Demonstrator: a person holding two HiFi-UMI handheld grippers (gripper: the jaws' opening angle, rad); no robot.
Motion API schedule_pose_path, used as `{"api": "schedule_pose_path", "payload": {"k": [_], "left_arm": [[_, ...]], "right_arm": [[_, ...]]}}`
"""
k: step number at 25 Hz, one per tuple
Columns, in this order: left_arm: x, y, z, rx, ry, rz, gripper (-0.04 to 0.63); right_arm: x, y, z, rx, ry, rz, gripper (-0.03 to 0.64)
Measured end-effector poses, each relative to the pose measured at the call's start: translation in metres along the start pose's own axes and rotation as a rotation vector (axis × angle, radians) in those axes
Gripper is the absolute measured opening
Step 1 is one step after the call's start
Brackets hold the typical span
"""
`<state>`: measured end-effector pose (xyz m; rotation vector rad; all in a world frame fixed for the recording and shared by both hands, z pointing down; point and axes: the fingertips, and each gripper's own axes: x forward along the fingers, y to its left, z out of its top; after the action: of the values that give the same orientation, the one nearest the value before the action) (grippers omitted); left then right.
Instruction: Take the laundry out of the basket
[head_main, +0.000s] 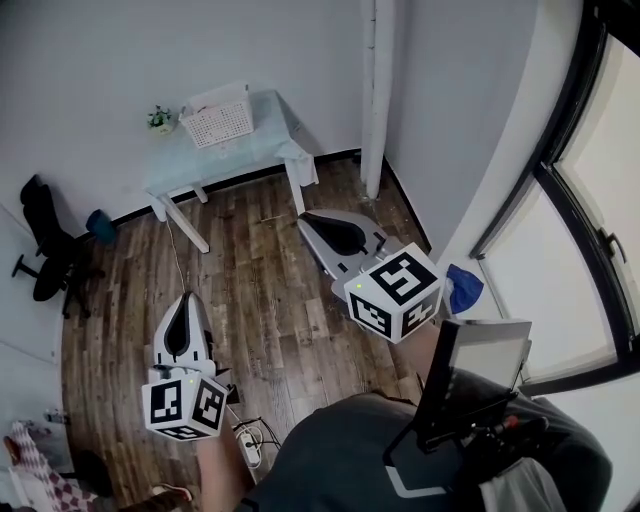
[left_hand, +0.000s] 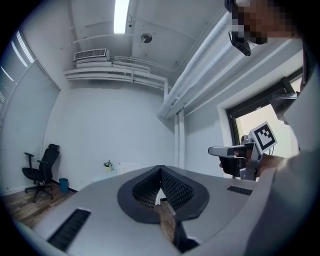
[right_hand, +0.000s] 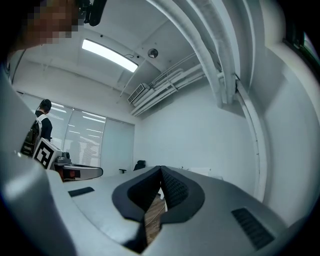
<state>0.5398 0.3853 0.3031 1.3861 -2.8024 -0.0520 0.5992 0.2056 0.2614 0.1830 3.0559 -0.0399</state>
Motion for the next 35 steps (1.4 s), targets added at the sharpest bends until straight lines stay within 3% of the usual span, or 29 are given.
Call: {"api": "schedule_pose_path", "payload": {"k": [9,15,22,30,35], "left_arm": [[-0.001,0.036,-0.015,-0.012,-0.014,-0.075,0.008],[0.026,0.062,-0.023,-0.029,-0.018,-0.086,0.008],[0.089,0.083,-0.017,-0.061,-0.011,-0.063,0.008],[0.199,0.109,-0.002,-0.004,0.010,-0.022,0.008],[0.268,0.119,-0.004,-0.019,0.027,0.006,0.008]], "right_arm": [[0.023,0.020,-0.027,0.040,0.034,-0.036,0.014],[0.052,0.002,-0.042,0.057,0.081,-0.080,0.014],[0.111,-0.044,-0.038,0.064,0.032,-0.042,0.014],[0.191,-0.115,-0.033,0.045,0.005,0.016,0.014],[0.230,-0.163,-0.031,0.024,-0.001,0.060,0.014]]}}
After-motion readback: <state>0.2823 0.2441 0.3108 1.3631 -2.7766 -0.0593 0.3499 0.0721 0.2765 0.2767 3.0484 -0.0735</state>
